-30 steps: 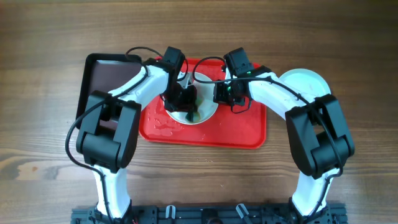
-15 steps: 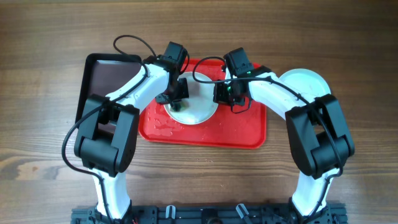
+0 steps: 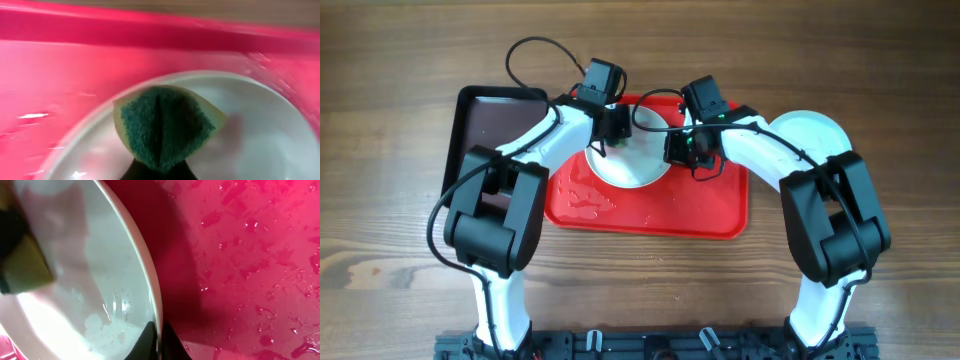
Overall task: Clean dirty plates on tray and stack at the side
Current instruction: 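Continue scrubbing the white plate in circles with the left-held sponge, then scrub the white plate's stained area again with the left-held sponge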
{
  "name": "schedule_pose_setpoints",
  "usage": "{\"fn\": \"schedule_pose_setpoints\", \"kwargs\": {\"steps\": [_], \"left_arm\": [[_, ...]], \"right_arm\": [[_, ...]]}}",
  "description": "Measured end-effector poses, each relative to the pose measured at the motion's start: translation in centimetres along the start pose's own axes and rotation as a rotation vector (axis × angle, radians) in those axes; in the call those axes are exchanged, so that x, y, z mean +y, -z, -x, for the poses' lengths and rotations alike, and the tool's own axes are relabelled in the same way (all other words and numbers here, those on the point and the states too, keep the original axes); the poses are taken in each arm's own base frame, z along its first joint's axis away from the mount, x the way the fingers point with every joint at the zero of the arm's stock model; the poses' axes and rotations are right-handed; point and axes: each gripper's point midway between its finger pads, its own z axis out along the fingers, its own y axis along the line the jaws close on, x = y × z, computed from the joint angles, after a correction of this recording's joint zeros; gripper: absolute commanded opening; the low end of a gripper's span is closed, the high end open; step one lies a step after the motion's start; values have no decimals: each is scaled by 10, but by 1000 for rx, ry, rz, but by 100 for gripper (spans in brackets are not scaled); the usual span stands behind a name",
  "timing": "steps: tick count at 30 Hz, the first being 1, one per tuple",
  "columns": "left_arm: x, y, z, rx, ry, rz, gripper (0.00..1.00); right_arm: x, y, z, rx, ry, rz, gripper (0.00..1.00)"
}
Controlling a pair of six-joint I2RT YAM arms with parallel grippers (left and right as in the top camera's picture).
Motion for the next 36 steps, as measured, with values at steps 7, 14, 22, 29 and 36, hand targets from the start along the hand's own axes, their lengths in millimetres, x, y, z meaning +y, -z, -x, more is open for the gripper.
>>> {"fn": "schedule_pose_setpoints", "kwargs": {"steps": [7,14,22,29,36], "left_arm": [[-50,5,-45,172,-187,-241,4],[-68,11,-73,267,-265,-385,4],[-41,-4,-24,90,-80,-185,4],[28,8,-9,13,203,178,4],[49,28,-53,182,265,326,4]], "right_arm": [[-1,0,0,0,0,-3,4],[-1,0,0,1,0,-3,4],[-1,0,0,0,0,-3,4],[-1,0,0,0,0,-3,4],[4,-2,-5,14,22,7,4]]}}
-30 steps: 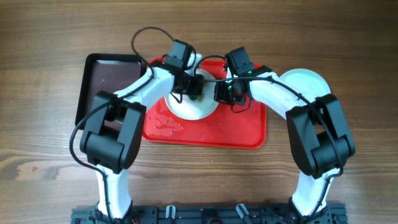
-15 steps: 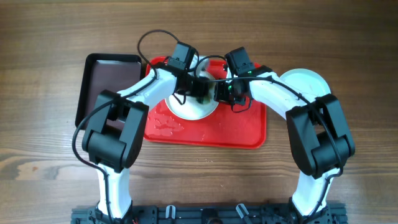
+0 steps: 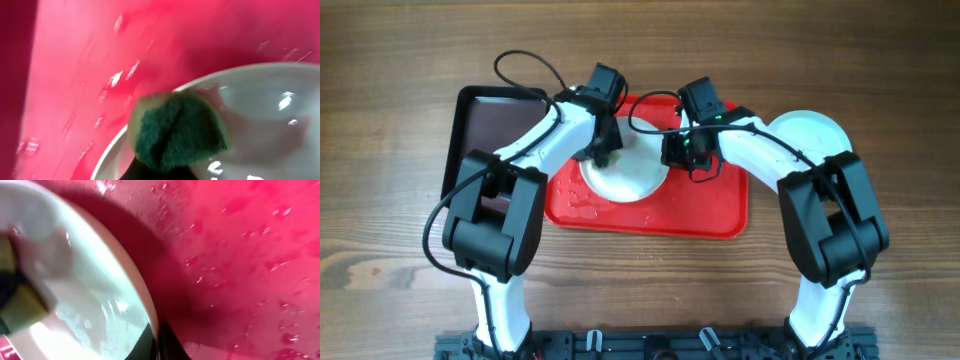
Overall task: Clean dirty plates on tray and stack at the side
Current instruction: 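Scrub the white plate's stained area again with the left-held sponge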
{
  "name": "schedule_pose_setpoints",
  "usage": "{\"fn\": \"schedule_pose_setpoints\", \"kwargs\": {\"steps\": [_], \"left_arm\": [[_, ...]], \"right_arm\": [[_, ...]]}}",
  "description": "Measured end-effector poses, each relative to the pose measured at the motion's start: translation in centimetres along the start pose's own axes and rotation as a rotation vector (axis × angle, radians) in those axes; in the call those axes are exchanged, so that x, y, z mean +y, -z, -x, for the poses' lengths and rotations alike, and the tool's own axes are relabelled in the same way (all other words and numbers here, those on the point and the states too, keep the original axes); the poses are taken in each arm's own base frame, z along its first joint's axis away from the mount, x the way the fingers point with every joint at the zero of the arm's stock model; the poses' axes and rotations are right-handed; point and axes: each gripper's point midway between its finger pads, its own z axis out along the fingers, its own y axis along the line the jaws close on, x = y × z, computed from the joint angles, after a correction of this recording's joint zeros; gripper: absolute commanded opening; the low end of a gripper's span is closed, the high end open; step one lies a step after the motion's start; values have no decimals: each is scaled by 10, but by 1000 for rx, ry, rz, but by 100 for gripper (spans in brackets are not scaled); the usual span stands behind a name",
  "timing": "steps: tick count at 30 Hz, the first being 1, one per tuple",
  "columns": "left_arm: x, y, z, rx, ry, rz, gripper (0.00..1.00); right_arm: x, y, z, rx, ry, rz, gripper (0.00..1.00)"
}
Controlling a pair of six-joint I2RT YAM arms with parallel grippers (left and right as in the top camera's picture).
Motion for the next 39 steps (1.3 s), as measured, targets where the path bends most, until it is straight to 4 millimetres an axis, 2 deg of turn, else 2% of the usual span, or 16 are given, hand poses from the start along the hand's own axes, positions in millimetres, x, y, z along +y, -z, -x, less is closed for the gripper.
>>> {"fn": "schedule_pose_setpoints", "kwargs": {"steps": [3,6,8,10,13,16,20,25,29,32,35,39], "left_arm": [[4,3,-22,99,-18,0,4],[-3,6,-38,196,-76,-85,4],[-16,10,-53,273,-139,-197,4],[-40,15,-77,369,-237,-363,4],[-60,17,-88,391,-314,-477,4],[-78,18,-89,367,-369,-554,4],[-90,15,-75,290,-373,-573,4],[-96,8,-35,112,-298,-497,4],[-86,3,6,-59,-193,-367,4],[-62,0,24,-139,-97,-221,4],[-33,-1,25,-168,-14,-60,4],[-3,1,9,-126,33,92,4]], "right_arm": [[0,0,-2,6,10,-2,4],[0,0,-2,6,18,-3,4],[0,0,-2,7,22,-3,4],[0,0,-2,7,25,-3,4],[0,0,-2,7,25,-3,4],[0,0,-2,7,25,-3,4],[-1,0,-1,5,22,-4,4],[-1,0,-1,4,15,-3,4],[-1,0,-1,4,11,-3,4],[-1,0,-1,4,11,-3,4],[-1,0,-1,4,11,-3,4],[5,-2,-3,11,22,17,4]]}}
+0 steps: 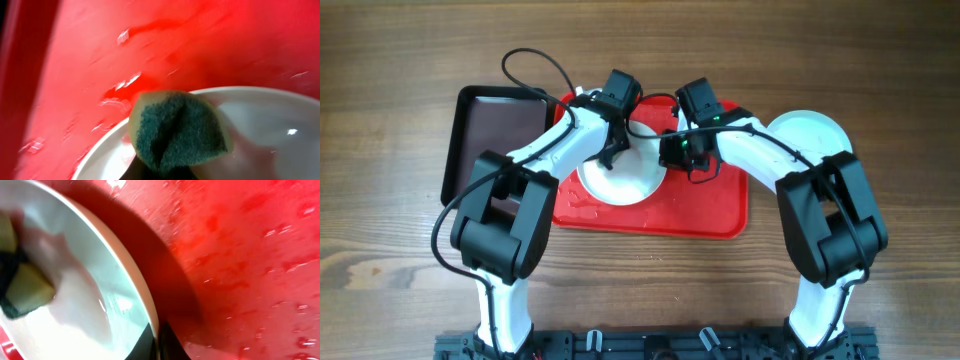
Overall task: Clean dirty plates on tray and stack at the side
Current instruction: 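Scrub the white plate's stained area again with the left-held sponge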
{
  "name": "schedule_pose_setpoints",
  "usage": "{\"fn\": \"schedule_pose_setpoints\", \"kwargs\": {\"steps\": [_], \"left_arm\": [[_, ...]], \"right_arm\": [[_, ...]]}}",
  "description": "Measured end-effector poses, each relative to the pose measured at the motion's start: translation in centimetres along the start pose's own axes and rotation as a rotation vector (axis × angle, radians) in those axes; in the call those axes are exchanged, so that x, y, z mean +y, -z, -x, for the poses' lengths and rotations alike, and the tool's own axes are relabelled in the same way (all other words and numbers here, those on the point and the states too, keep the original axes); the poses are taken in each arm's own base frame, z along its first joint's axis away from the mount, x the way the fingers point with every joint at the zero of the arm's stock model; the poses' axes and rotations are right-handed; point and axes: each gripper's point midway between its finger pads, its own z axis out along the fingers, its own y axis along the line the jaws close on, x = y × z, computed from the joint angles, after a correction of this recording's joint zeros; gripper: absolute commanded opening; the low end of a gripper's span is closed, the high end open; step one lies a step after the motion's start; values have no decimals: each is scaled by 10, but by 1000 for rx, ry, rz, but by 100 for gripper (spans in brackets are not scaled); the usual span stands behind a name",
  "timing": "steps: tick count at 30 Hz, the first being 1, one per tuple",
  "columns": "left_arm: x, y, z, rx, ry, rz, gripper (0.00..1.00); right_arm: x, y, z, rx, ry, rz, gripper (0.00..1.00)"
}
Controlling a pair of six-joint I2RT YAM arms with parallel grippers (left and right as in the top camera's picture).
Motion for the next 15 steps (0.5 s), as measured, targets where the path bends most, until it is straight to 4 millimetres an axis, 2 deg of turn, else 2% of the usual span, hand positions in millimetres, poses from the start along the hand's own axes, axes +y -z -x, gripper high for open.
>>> {"fn": "schedule_pose_setpoints", "kwargs": {"steps": [4,7,10,15], "left_arm": [[16,4,-21,95,-4,61,4],[14,7,-36,201,-35,-8,4],[-4,12,-48,279,-124,-146,4],[-51,30,-87,401,-305,-397,4]], "right_arm": [[3,0,-3,11,7,12,4],[3,0,-3,12,16,12,4],[3,0,-3,11,17,12,4],[2,0,-3,14,17,9,4]]}}
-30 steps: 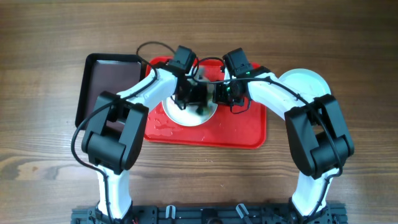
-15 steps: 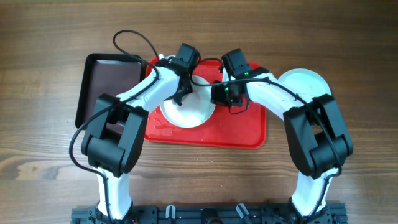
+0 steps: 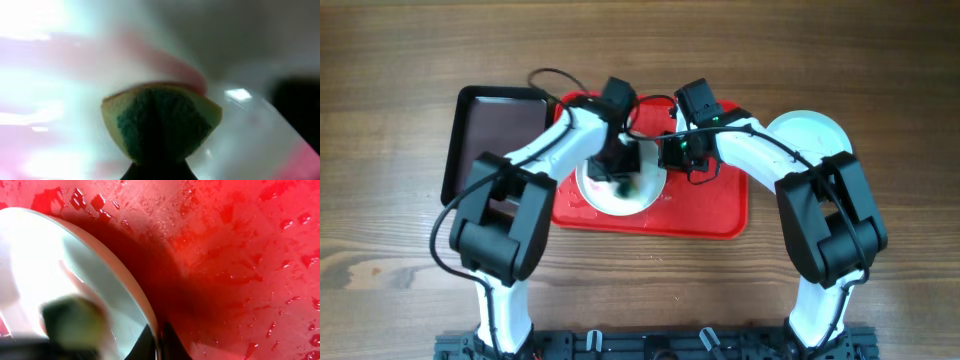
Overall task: Clean dirty plates on tray and stack at the side
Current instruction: 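Scrub the white plate's stained area again with the left-held sponge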
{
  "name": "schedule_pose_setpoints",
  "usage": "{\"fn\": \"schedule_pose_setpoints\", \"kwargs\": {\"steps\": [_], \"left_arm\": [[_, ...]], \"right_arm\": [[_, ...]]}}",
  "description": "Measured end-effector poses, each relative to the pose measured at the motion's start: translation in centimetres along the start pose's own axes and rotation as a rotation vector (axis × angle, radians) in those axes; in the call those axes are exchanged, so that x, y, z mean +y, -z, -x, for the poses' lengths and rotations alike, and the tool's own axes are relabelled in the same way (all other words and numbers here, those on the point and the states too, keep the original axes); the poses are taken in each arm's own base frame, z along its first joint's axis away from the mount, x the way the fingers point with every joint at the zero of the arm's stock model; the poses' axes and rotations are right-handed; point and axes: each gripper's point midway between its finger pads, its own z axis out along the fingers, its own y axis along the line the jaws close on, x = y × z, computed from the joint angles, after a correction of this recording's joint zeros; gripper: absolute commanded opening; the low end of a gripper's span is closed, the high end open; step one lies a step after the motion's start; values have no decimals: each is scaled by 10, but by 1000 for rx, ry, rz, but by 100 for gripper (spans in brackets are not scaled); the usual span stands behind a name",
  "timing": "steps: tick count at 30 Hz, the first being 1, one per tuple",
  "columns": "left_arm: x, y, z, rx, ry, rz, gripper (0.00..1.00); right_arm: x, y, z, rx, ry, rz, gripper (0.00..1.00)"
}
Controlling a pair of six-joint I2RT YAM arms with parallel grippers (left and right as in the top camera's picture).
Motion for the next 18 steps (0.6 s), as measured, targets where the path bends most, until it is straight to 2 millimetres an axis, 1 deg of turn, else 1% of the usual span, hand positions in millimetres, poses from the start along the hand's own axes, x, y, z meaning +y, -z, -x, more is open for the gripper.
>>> {"fn": "schedule_pose_setpoints", "kwargs": {"steps": [2,4,7,9,11,13,15,16,18], "left_arm": [[-16,-5,-7,28,-45,-63,4],[-28,-7,-7,31,-77,-122,4],[-38,-9,4,-7,-99,-186,4],[-38,-8,11,-27,-94,-197,4],[-32,-6,21,-57,-59,-184,4],[-21,-1,35,-96,-27,-145,4],[-3,8,53,-148,15,-88,4],[11,14,63,-177,46,-44,4],[37,25,74,-206,97,42,4]], "right_arm": [[-1,0,0,2,-4,-2,4],[-1,0,0,2,-4,-3,4],[-5,1,2,-7,-10,-12,4],[-7,2,4,-11,-17,-16,4],[-7,2,5,-13,-23,-16,4],[-8,2,5,-13,-24,-18,4],[-8,2,5,-13,-26,-19,4],[-8,2,5,-13,-26,-19,4],[-8,2,5,-14,-26,-19,4]]}}
